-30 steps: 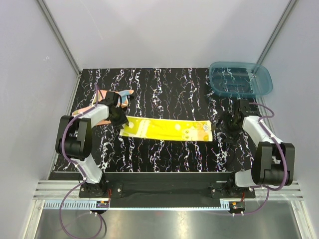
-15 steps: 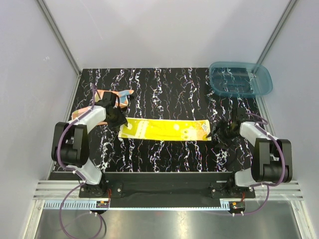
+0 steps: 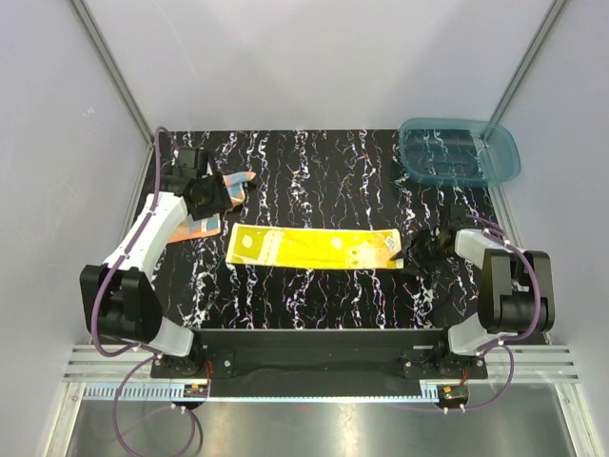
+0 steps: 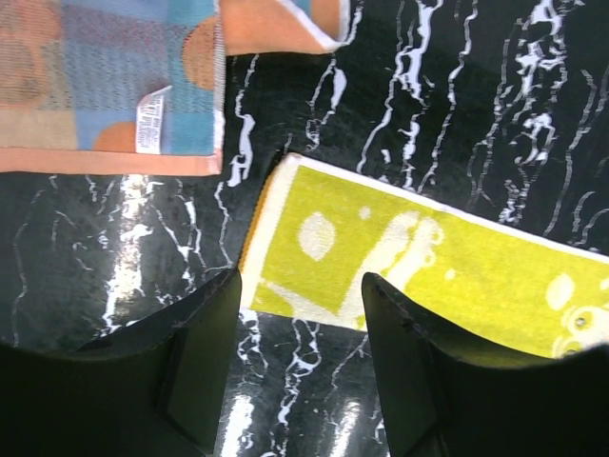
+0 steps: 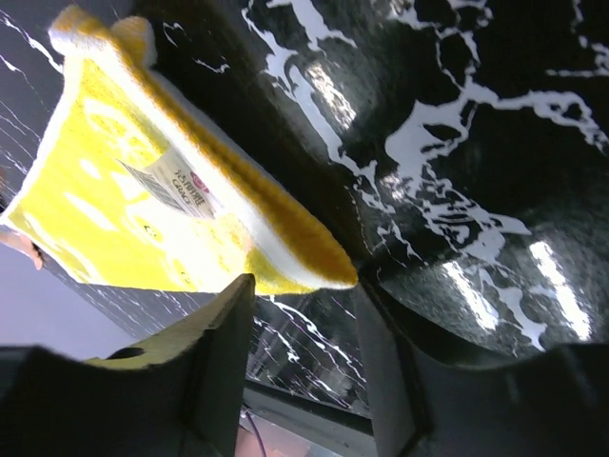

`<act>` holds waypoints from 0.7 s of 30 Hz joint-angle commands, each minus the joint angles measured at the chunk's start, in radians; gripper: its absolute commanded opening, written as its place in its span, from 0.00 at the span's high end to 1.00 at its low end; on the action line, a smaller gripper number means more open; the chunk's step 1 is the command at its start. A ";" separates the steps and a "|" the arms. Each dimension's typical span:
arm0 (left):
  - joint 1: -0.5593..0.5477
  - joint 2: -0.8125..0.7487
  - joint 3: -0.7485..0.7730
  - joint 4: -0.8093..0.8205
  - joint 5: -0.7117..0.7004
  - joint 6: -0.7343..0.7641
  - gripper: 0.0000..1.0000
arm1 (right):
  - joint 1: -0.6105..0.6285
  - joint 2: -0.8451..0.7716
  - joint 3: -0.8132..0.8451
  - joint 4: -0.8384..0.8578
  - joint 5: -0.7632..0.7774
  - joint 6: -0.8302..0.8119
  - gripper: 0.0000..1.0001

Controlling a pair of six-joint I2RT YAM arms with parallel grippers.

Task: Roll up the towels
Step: Fold the towel

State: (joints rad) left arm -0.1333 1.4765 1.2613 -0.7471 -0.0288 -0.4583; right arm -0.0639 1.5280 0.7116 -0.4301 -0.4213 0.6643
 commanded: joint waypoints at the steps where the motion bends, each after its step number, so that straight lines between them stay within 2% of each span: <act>1: 0.008 -0.004 -0.023 0.008 -0.059 0.053 0.41 | 0.003 0.055 -0.006 0.044 0.053 -0.014 0.48; 7: 0.009 -0.018 -0.077 0.054 -0.020 0.047 0.41 | 0.001 0.044 0.044 -0.024 0.119 -0.046 0.54; 9: 0.009 -0.019 -0.079 0.054 -0.019 0.049 0.41 | 0.001 0.041 0.068 -0.047 0.162 -0.061 0.58; 14: 0.009 -0.035 -0.076 0.061 0.004 0.055 0.41 | 0.001 0.047 0.121 -0.071 0.194 -0.089 0.77; 21: 0.009 -0.058 -0.082 0.071 0.023 0.064 0.41 | 0.001 0.070 0.152 -0.067 0.182 -0.112 0.86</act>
State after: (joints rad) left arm -0.1303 1.4658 1.1812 -0.7227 -0.0284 -0.4145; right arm -0.0620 1.5909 0.8318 -0.4919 -0.2649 0.5793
